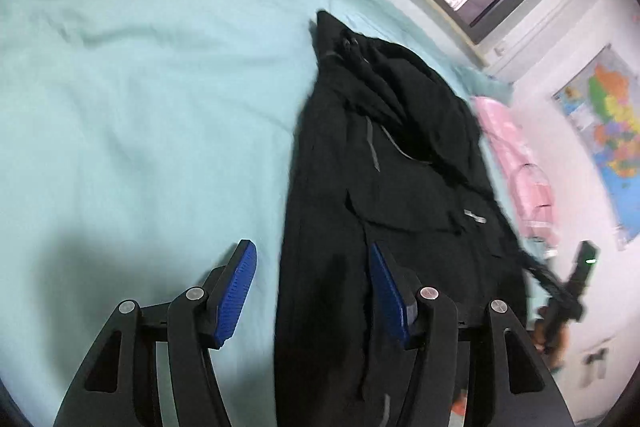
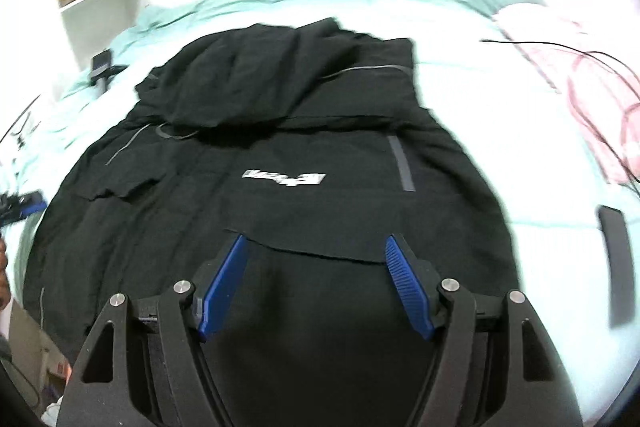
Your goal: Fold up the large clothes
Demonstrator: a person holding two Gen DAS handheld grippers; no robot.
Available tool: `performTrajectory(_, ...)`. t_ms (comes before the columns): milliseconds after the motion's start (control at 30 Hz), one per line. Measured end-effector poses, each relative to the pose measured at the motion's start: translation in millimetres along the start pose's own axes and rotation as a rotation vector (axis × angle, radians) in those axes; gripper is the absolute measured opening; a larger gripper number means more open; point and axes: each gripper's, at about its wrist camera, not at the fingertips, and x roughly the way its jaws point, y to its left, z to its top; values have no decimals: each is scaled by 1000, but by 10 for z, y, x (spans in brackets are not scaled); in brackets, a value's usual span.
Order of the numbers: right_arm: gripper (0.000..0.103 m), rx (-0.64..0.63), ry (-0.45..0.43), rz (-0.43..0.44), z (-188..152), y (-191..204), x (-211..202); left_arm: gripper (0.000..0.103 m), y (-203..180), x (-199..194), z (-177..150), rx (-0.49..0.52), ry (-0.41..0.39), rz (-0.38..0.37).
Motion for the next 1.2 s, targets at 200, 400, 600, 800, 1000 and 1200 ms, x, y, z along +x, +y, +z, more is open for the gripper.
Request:
performTrajectory(200,73,97,9,-73,-95,-374,-123,60,28,218,5,-44,25,-78)
performTrajectory(400,73,185,10,-109,-196,-691,-224,60,37,502,176,-57,109,-84)
performTrajectory(600,73,266,35,-135,-289,-986,-355,58,-379,383,154,72,143,-183)
performTrajectory(800,55,320,144,-71,-470,-1153,-195,62,-588,521,125,143,188,-160)
performTrajectory(1000,43,319,190,51,-461,-1041,-1,58,-699,702,44,146,245,-164)
performTrajectory(1200,43,303,94,288,-278,-821,-369,58,-693,208,79,81,145,-424)
